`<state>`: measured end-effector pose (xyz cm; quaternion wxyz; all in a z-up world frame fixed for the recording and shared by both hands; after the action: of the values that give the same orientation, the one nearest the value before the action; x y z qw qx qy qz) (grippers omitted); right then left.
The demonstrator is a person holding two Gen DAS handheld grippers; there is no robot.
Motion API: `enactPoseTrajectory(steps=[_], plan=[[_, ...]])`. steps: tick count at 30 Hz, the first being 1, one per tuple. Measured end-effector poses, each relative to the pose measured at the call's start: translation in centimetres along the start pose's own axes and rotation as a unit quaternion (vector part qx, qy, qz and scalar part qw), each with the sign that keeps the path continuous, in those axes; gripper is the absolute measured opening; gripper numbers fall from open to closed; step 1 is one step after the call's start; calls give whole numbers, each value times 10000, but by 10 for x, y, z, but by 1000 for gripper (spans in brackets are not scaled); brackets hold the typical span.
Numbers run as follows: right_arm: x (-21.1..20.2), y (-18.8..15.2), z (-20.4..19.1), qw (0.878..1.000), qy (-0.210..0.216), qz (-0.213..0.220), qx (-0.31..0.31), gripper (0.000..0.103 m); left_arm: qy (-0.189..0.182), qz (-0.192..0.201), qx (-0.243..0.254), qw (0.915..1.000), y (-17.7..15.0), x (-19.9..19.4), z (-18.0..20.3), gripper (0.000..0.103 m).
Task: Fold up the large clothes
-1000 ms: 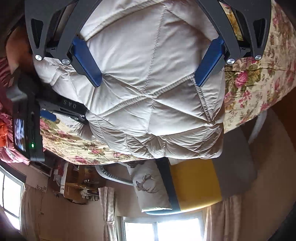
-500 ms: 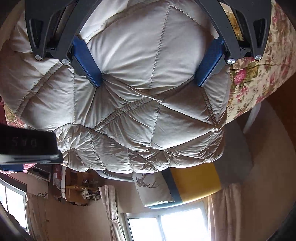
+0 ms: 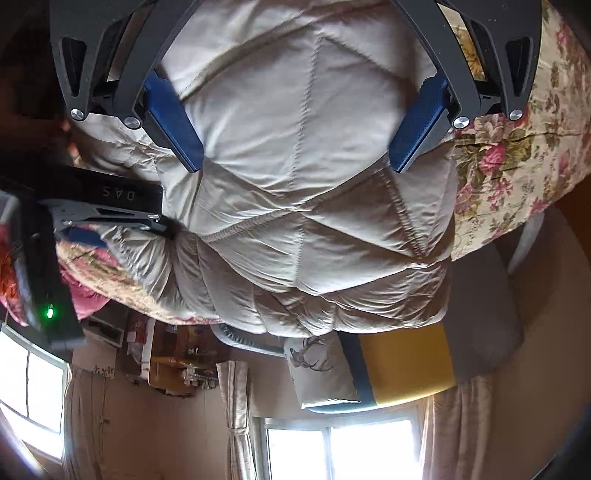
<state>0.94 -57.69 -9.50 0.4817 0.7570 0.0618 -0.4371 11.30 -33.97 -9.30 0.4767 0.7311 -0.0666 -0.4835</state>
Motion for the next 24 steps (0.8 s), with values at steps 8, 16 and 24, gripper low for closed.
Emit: enactPoseTrajectory(steps=[8, 16, 24], plan=[[-3, -2, 5, 9970, 483, -362, 475, 101, -617, -818, -2327, 9671, -30, 11, -88, 99], [-15, -9, 3, 9930, 649, -736, 656, 101, -1442, -723, -2651, 9506, -49, 2, -80, 99], [-37, -12, -3, 9897, 1007, -759, 676, 101, -1589, -758, -2389, 9550, -59, -3, -70, 100]])
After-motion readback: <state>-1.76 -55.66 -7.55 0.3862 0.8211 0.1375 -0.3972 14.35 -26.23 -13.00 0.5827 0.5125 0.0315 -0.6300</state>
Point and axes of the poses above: each gripper's, at about its wrist camera, not at the fingertips, and x roughly the way its jaws point, z to its right, y to its top, the point moved 9 cm from there along x, roughly the way its jaws point, and after that the axes turned 3 degrees about x, right-handed, at the moved point
